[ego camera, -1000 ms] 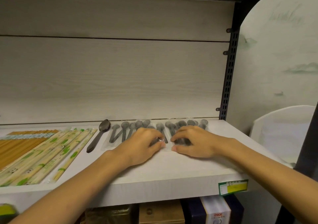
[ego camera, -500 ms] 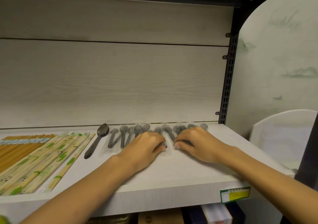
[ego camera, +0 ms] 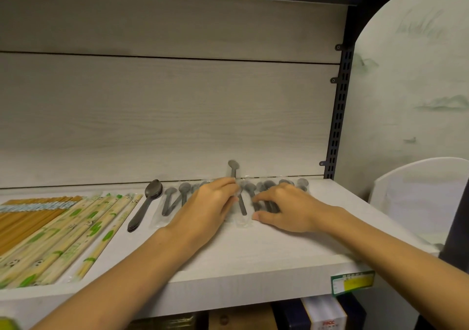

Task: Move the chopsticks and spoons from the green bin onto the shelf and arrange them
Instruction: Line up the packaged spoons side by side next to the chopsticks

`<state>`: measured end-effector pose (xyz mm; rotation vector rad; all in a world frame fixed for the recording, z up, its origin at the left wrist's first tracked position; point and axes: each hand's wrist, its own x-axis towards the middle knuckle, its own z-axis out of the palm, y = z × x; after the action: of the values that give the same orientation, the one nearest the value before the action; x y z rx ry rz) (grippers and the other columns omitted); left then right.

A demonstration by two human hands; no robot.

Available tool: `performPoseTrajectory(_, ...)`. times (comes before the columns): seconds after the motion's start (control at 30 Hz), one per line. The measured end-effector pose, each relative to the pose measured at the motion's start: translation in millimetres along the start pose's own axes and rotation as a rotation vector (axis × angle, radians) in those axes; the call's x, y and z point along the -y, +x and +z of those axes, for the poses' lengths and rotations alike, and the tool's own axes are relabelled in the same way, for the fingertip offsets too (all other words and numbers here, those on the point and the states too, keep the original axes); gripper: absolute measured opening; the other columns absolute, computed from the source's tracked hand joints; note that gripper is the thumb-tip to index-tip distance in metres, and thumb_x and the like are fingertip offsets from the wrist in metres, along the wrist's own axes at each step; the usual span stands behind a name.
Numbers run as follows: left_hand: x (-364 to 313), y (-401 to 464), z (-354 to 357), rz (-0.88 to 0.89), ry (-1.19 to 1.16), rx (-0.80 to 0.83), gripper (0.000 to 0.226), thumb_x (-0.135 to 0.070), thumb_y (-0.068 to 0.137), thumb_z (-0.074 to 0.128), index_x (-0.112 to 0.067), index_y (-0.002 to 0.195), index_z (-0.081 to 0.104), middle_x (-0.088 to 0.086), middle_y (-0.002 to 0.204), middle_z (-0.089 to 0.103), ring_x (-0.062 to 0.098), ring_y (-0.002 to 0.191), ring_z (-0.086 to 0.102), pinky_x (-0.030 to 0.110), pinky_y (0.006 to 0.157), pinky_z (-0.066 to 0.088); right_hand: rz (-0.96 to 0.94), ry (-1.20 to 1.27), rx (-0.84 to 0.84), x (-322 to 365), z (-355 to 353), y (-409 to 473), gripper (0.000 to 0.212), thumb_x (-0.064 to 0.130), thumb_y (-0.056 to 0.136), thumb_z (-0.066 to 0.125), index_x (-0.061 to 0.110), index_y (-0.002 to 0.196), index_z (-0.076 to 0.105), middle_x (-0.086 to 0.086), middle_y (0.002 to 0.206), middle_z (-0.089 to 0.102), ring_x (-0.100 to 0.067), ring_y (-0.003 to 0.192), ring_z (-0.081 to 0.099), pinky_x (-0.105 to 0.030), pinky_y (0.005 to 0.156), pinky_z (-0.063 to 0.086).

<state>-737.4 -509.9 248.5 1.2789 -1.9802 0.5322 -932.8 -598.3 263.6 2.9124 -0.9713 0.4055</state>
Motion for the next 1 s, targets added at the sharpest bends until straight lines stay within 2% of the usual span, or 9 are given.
performPoseTrajectory(0.07, 0.4, -4.6, -2.6, -0.023, 0.020, 0.078, 0.008, -0.010, 0.088, 0.062, -0.010, 0.092, 0.069, 0.001, 0.094, 0.069, 0.019, 0.086, 0.062, 0.028, 0.071, 0.049, -0.007, 0.006, 0.020, 1.7, -0.1, 2.8, 0.037, 0.053, 0.091, 0.052, 0.031, 0.119, 0.062, 0.012, 0.076, 0.052, -0.012, 0.085, 0.045, -0.034, 0.074, 0.037)
performPoseTrajectory(0.13, 2.4, -10.3, -1.7, -0.128, 0.035, 0.212, 0.019, -0.027, 0.092, 0.059, -0.012, 0.085, 0.066, -0.003, 0.084, 0.065, 0.017, 0.077, 0.059, 0.030, 0.066, 0.045, -0.010, 0.027, 0.060, 2.2, 0.8, 5.8, 0.036, 0.051, 0.092, 0.051, 0.029, 0.118, 0.064, 0.010, 0.077, 0.059, -0.010, 0.083, 0.047, -0.036, 0.079, 0.044)
performPoseTrajectory(0.2, 2.9, -14.1, -1.8, -0.216, 0.074, 0.296, 0.032, -0.044, 0.091, 0.053, -0.016, 0.089, 0.068, -0.005, 0.087, 0.066, 0.015, 0.080, 0.060, 0.034, 0.071, 0.050, -0.009, 0.034, 0.066, 2.9, 1.9, 8.6, 0.033, 0.048, 0.093, 0.051, 0.027, 0.114, 0.068, 0.009, 0.080, 0.064, -0.009, 0.082, 0.051, -0.036, 0.082, 0.045)
performPoseTrajectory(0.27, 1.8, -15.5, -3.7, -0.238, 0.067, 0.287, 0.037, -0.051, 0.091, 0.049, -0.021, 0.098, 0.069, -0.006, 0.095, 0.067, 0.014, 0.089, 0.061, 0.035, 0.078, 0.051, -0.005, 0.034, 0.029, 3.4, 2.7, 10.8, 0.030, 0.045, 0.093, 0.054, 0.028, 0.111, 0.071, 0.011, 0.084, 0.065, -0.010, 0.084, 0.053, -0.037, 0.086, 0.046)
performPoseTrajectory(0.43, -1.5, -16.9, -2.0, -0.166, -0.034, 0.366, 0.039, -0.052, 0.092, 0.047, -0.028, 0.120, 0.059, -0.012, 0.119, 0.059, 0.010, 0.114, 0.051, 0.033, 0.094, 0.045, -0.010, 0.103, -0.002, 7.0, 4.2, 8.1, 0.029, 0.047, 0.091, 0.058, 0.028, 0.109, 0.072, 0.012, 0.095, 0.071, -0.011, 0.094, 0.061, -0.040, 0.086, 0.050)
performPoseTrajectory(0.57, 2.5, -16.7, 2.6, -0.186, -0.034, 0.440, 0.040, -0.054, 0.094, 0.041, -0.031, 0.120, 0.059, -0.013, 0.115, 0.061, 0.008, 0.111, 0.051, 0.028, 0.093, 0.042, -0.014, 0.158, -0.024, 11.8, 4.1, 6.6, 0.027, 0.043, 0.091, 0.060, 0.027, 0.108, 0.072, 0.022, 0.076, 0.064, -0.013, 0.100, 0.061, -0.035, 0.089, 0.047)
performPoseTrajectory(0.67, 3.6, -17.1, 3.0, -0.199, -0.027, 0.452, 0.041, -0.054, 0.094, 0.039, -0.031, 0.122, 0.059, -0.012, 0.116, 0.060, 0.009, 0.111, 0.051, 0.028, 0.093, 0.042, -0.009, 0.173, -0.050, 12.9, 6.2, 6.7, 0.030, 0.047, 0.090, 0.060, 0.027, 0.109, 0.072, 0.008, 0.089, 0.072, -0.012, 0.084, 0.061, -0.038, 0.083, 0.051)
performPoseTrajectory(0.83, 4.8, -18.2, 4.1, -0.240, -0.052, 0.490, 0.046, -0.054, 0.094, 0.038, -0.027, 0.126, 0.056, -0.010, 0.123, 0.058, 0.011, 0.115, 0.051, 0.032, 0.098, 0.042, 0.017, 0.184, -0.136, 9.5, 4.2, 4.0, 0.034, 0.051, 0.089, 0.057, 0.029, 0.110, 0.072, 0.003, 0.098, 0.075, -0.014, 0.103, 0.065, -0.040, 0.092, 0.050)
performPoseTrajectory(1.0, -1.2, -15.8, 1.2, -0.256, -0.076, 0.489, 0.038, -0.048, 0.095, 0.042, -0.024, 0.121, 0.057, -0.009, 0.115, 0.058, 0.013, 0.108, 0.053, 0.031, 0.091, 0.044, 0.000, 0.165, -0.173, 14.8, 6.2, 10.5, 0.028, 0.046, 0.091, 0.057, 0.028, 0.107, 0.072, 0.007, 0.101, 0.074, -0.014, 0.098, 0.065, -0.039, 0.087, 0.051)
